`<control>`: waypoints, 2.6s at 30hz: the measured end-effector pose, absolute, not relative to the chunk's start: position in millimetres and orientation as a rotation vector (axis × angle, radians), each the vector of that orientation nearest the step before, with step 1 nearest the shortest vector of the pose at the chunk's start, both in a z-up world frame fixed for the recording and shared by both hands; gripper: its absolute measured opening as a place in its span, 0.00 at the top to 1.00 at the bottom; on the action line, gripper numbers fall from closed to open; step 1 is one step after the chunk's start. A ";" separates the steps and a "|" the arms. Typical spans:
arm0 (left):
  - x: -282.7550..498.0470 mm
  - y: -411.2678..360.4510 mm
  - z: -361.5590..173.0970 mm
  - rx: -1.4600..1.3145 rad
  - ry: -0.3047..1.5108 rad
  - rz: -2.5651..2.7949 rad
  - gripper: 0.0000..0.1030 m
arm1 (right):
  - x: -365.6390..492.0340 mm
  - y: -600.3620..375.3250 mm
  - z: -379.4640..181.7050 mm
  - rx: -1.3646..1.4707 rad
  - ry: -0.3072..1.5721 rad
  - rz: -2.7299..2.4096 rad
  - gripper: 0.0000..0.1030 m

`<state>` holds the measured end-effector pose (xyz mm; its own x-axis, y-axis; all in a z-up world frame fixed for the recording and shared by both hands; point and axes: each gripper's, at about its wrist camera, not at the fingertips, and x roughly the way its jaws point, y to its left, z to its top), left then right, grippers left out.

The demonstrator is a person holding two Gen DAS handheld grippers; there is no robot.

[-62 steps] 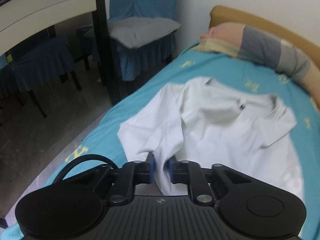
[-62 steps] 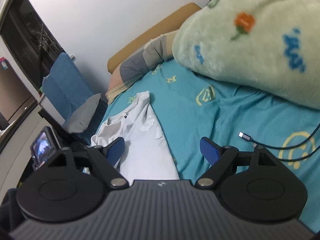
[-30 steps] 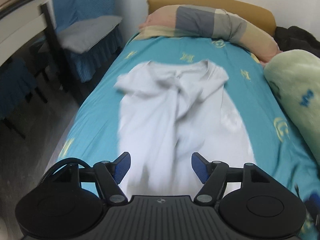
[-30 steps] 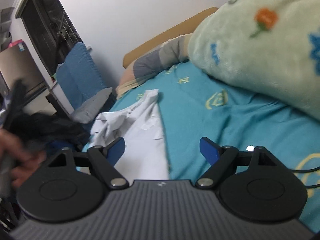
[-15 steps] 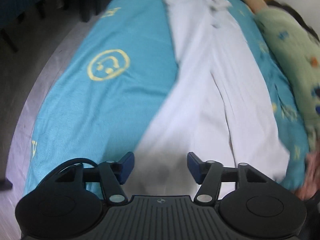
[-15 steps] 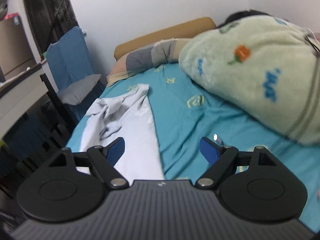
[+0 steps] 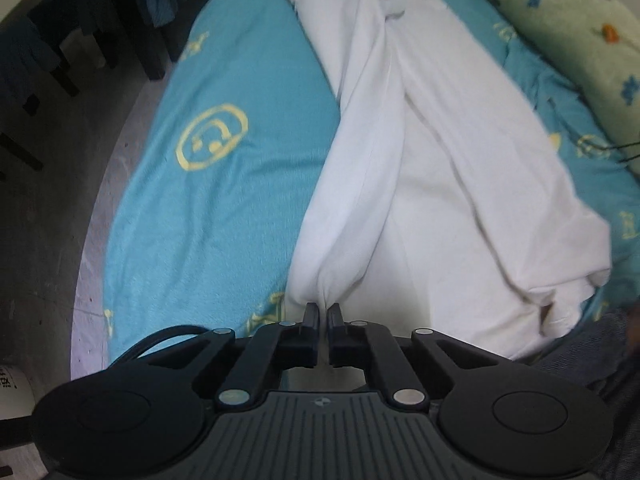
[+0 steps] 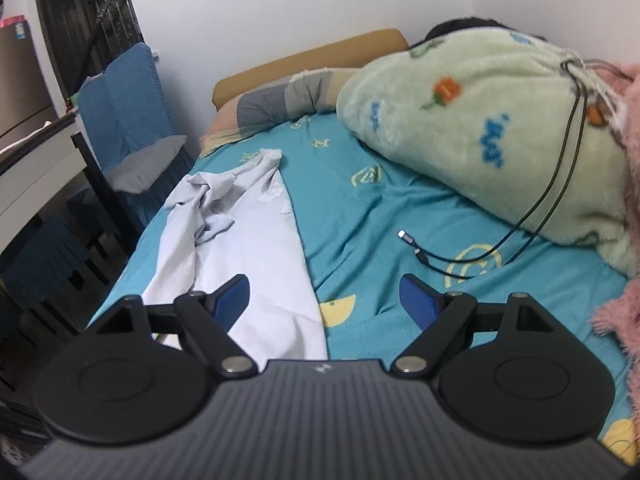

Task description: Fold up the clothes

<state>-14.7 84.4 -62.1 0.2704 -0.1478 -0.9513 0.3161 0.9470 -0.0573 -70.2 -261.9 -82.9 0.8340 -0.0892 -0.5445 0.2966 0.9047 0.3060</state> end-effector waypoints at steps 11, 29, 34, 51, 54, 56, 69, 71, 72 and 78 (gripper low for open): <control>-32.9 2.1 -20.3 0.051 1.295 -0.463 0.96 | -60.5 -269.3 -94.9 0.464 0.553 -0.139 0.19; -17.0 -36.9 -96.3 -0.032 1.294 -0.495 0.32 | -57.6 -275.7 -95.0 0.533 0.511 -0.055 0.19; 13.3 -23.1 -68.7 -0.081 1.093 -0.450 0.21 | -39.0 -270.4 -87.5 0.514 0.503 -0.002 0.19; 106.6 49.1 -132.2 -0.208 0.842 -0.249 0.20 | 285.7 -218.9 -138.7 0.418 0.658 0.078 0.49; 116.7 62.2 -143.8 -0.278 0.838 -0.257 0.20 | 323.8 -208.6 -156.0 0.469 0.643 0.103 0.49; 121.5 68.4 -150.1 -0.315 0.840 -0.252 0.21 | 339.2 -198.9 -162.8 0.472 0.645 0.131 0.52; 112.9 66.9 -149.4 -0.291 0.780 -0.274 0.21 | 374.1 -180.6 -111.8 0.052 0.509 -0.077 0.95; 112.3 67.0 -149.7 -0.277 0.782 -0.268 0.21 | 388.5 -182.8 -123.3 -0.015 0.546 -0.092 0.93; 113.3 66.6 -150.2 -0.269 0.787 -0.262 0.21 | 392.8 -184.8 -128.3 -0.026 0.562 -0.095 0.93; 117.4 65.6 -149.9 -0.271 0.807 -0.254 0.21 | 361.9 -201.1 -117.9 0.172 0.594 -0.025 0.29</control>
<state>117.4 65.6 -149.9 0.6653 -0.3245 -0.6724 0.1199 0.9353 -0.3328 361.9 -201.1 -117.9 0.8286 0.0259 -0.5592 0.0729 0.9854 0.1536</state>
